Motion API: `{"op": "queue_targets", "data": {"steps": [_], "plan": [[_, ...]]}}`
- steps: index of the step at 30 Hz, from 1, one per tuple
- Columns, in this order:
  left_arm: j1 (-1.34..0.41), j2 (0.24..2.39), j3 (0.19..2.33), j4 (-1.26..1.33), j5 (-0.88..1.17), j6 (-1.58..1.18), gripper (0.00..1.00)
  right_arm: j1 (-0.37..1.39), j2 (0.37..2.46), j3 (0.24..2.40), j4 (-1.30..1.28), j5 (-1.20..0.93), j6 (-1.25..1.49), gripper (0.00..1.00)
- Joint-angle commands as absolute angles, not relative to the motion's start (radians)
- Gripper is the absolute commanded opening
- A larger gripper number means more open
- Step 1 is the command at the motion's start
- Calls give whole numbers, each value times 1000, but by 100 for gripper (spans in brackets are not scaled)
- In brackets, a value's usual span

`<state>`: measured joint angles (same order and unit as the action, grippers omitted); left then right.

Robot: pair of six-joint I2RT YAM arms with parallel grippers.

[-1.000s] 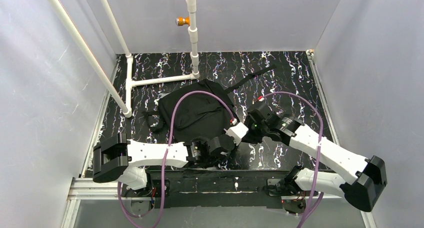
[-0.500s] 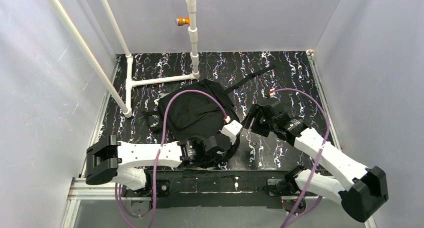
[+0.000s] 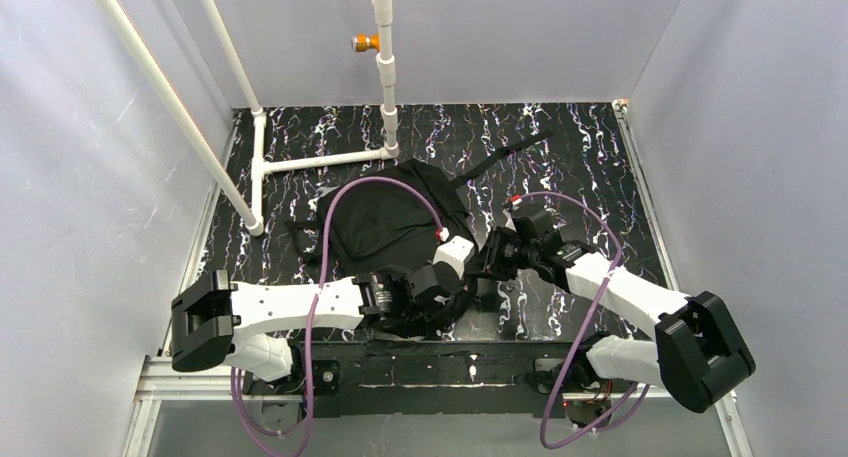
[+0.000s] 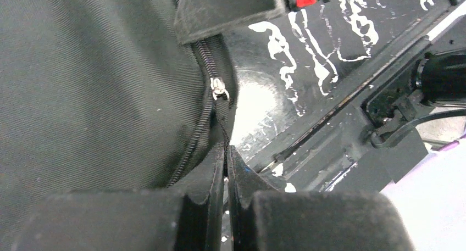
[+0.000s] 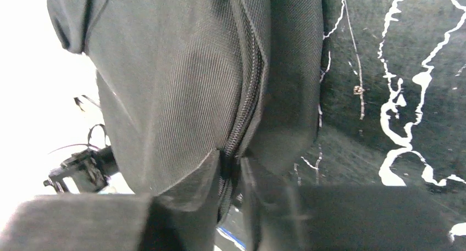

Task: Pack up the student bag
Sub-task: Zip the student bag at the center of the board.

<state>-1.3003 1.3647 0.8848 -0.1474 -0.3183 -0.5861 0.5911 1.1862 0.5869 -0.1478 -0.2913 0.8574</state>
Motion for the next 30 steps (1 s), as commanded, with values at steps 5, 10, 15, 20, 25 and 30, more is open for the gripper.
{"op": "queue_targets", "data": {"steps": [5, 10, 15, 20, 25, 30], "plan": [[-1246, 1346, 906, -353, -369, -703, 0, 547, 1198, 609, -135, -167, 836, 1], [-1219, 1250, 812, -402, -367, -733, 0, 400, 1235, 657, -199, -226, 715, 1], [-1220, 1114, 760, -475, -378, -738, 0, 284, 1259, 711, -251, -276, 624, 1], [-1213, 1040, 730, -505, -345, -725, 0, 224, 1326, 772, -275, -301, 556, 1], [-1201, 1016, 694, -415, -299, -683, 0, 224, 1433, 898, -375, -203, 451, 1], [-1148, 1085, 684, -287, -215, -666, 0, 229, 1489, 1014, -417, -36, 387, 1]]}}
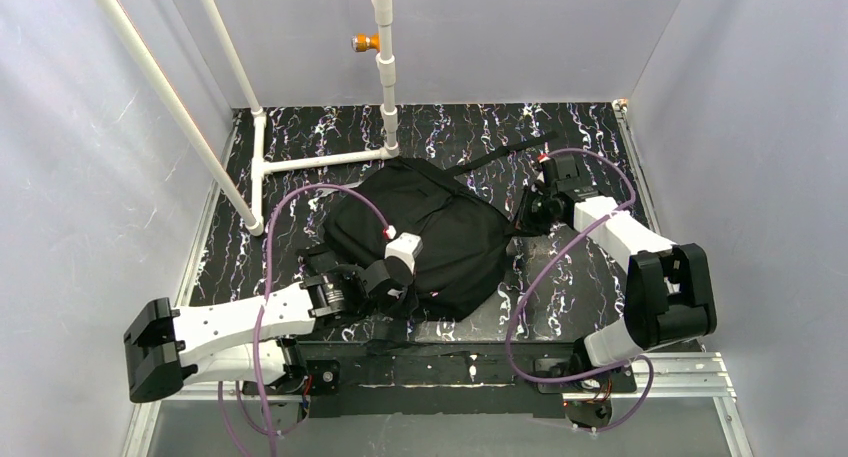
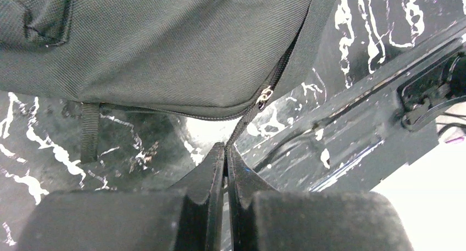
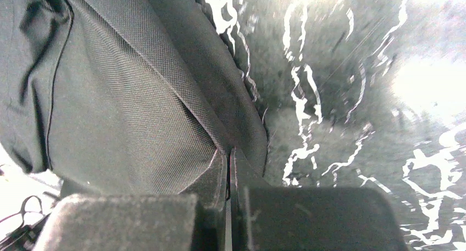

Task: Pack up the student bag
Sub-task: Zip the student bag at the center of the board.

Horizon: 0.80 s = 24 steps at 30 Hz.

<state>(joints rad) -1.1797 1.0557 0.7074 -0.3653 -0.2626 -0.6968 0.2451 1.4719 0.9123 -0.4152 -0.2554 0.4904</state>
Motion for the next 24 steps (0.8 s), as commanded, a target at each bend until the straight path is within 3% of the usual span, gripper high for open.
{"op": "queue_targets", "data": {"steps": [1, 5, 6, 7, 8, 14, 18, 24], "plan": [[-1135, 1099, 678, -269, -204, -673, 0, 229, 1502, 1025, -399, -20, 388, 1], [-1078, 1166, 674, -204, -139, -670, 0, 236, 1580, 1130, -448, 25, 372, 1], [-1074, 1176, 677, -186, -139, -658, 0, 245, 1583, 1144, -474, 71, 370, 11], [-1069, 1187, 680, -172, -141, -649, 0, 259, 1576, 1151, -502, 108, 368, 30], [-1061, 1197, 682, -161, -135, -647, 0, 271, 1563, 1157, -541, 125, 368, 41], [-1048, 1238, 694, -80, -53, -658, 0, 404, 1319, 1043, -695, 175, 452, 82], [-1047, 1242, 712, -75, -13, -657, 0, 501, 1183, 888, -598, -41, 666, 87], [-1046, 1220, 693, -21, 44, -688, 0, 724, 1080, 664, -296, 28, 1027, 82]]}}
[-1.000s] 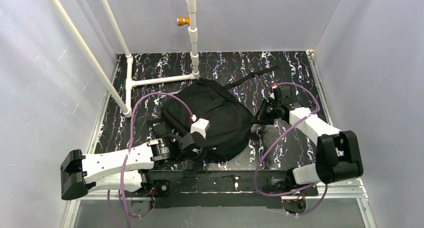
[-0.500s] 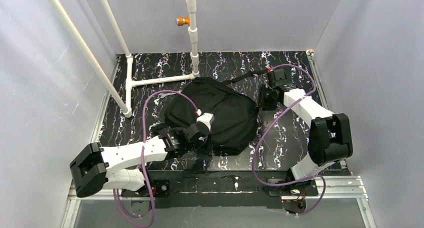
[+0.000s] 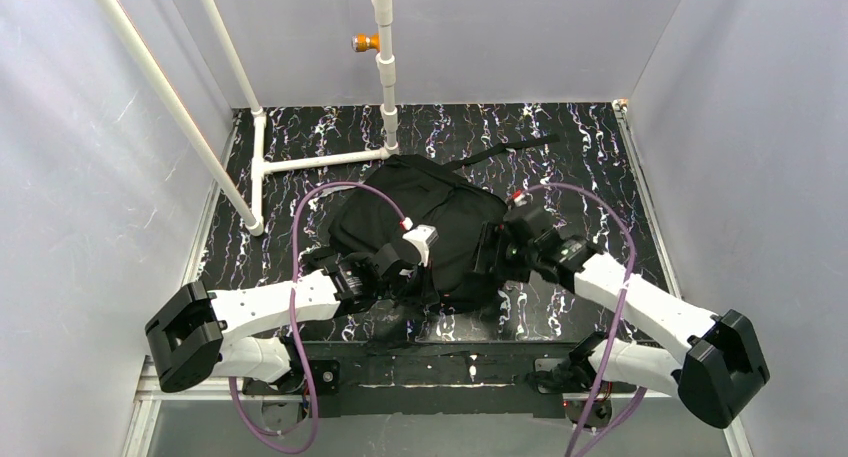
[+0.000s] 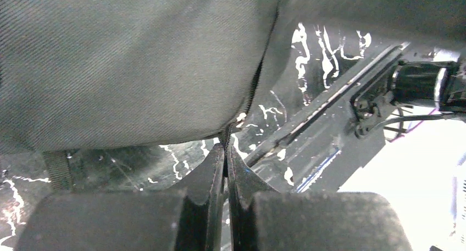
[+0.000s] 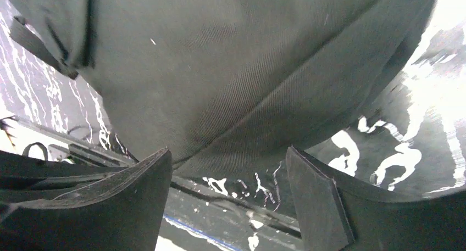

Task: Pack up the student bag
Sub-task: Zip the student bag at the center of the board.

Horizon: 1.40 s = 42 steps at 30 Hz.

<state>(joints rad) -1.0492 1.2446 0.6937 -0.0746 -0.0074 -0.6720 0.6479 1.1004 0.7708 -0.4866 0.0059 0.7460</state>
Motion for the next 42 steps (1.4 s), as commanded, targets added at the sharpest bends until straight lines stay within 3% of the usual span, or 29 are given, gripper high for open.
{"op": "queue_targets", "data": {"steps": [1, 8, 13, 17, 27, 39, 42], "plan": [[-1046, 1228, 696, -24, 42, -692, 0, 730, 1077, 639, -271, 36, 1054, 80], [-1046, 1254, 688, -46, 15, -709, 0, 735, 1116, 563, -214, 121, 1173, 64], [-1044, 1253, 686, -125, -80, -713, 0, 735, 1097, 529, -203, 166, 1219, 33], [-1027, 1236, 684, -205, -157, -709, 0, 735, 1023, 499, -237, 233, 1250, 1], [-920, 1124, 605, -322, -302, -690, 0, 734, 878, 455, -265, 296, 1283, 1], [-884, 1082, 616, -360, -214, -659, 0, 733, 785, 456, -326, 391, 1228, 1], [-884, 1059, 620, -355, -159, -652, 28, 733, 736, 449, -365, 441, 1227, 1]]}}
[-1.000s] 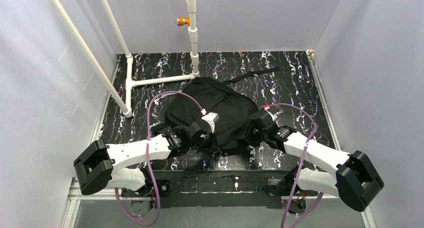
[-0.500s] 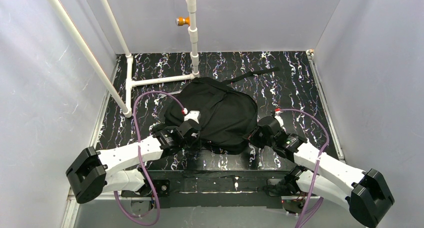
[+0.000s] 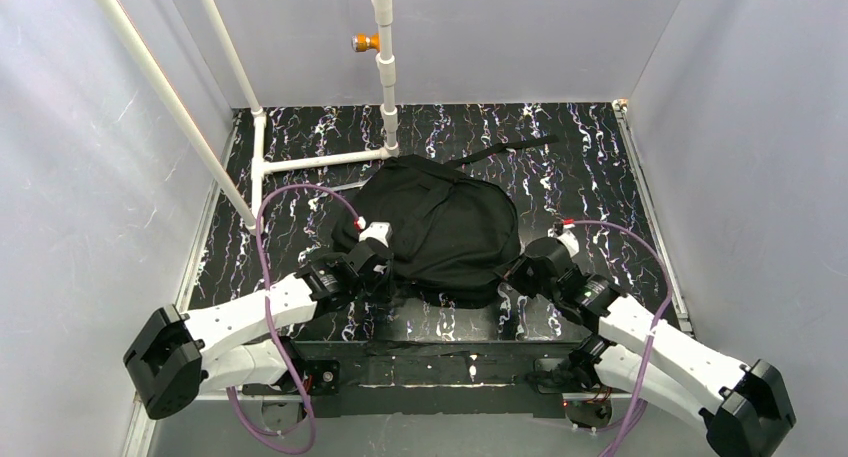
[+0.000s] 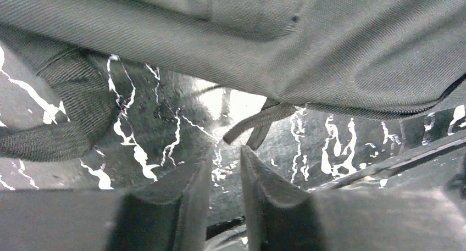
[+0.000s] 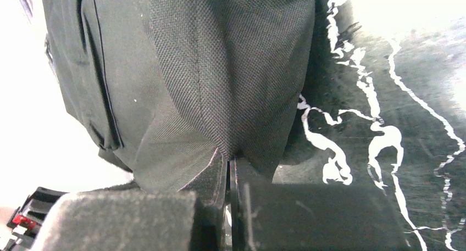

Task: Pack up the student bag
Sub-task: Zip the student bag at the center of the board.

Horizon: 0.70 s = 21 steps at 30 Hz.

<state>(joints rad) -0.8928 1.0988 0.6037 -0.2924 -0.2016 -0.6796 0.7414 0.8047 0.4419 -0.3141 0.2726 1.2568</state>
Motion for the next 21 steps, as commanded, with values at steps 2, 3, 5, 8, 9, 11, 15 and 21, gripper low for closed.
{"op": "queue_targets", "data": {"steps": [2, 3, 5, 8, 9, 11, 15, 21], "plan": [[-884, 1030, 617, -340, -125, -653, 49, 733, 698, 455, -421, 491, 1231, 1], [-885, 1017, 618, -337, -114, -655, 56, 733, 678, 463, -458, 523, 1235, 1], [-884, 993, 622, -332, -99, -650, 66, 733, 632, 482, -539, 604, 1242, 1], [-885, 970, 648, -344, -99, -640, 72, 733, 574, 539, -690, 732, 1261, 1], [-885, 964, 661, -350, -98, -633, 73, 733, 562, 567, -750, 775, 1265, 1], [-885, 955, 688, -366, -104, -618, 76, 733, 546, 631, -856, 855, 1257, 1], [-883, 957, 743, -402, -122, -570, 78, 733, 513, 741, -1044, 990, 1251, 1], [-884, 964, 831, -436, -135, -549, 80, 735, 398, 812, -1214, 1083, 1363, 1]]}}
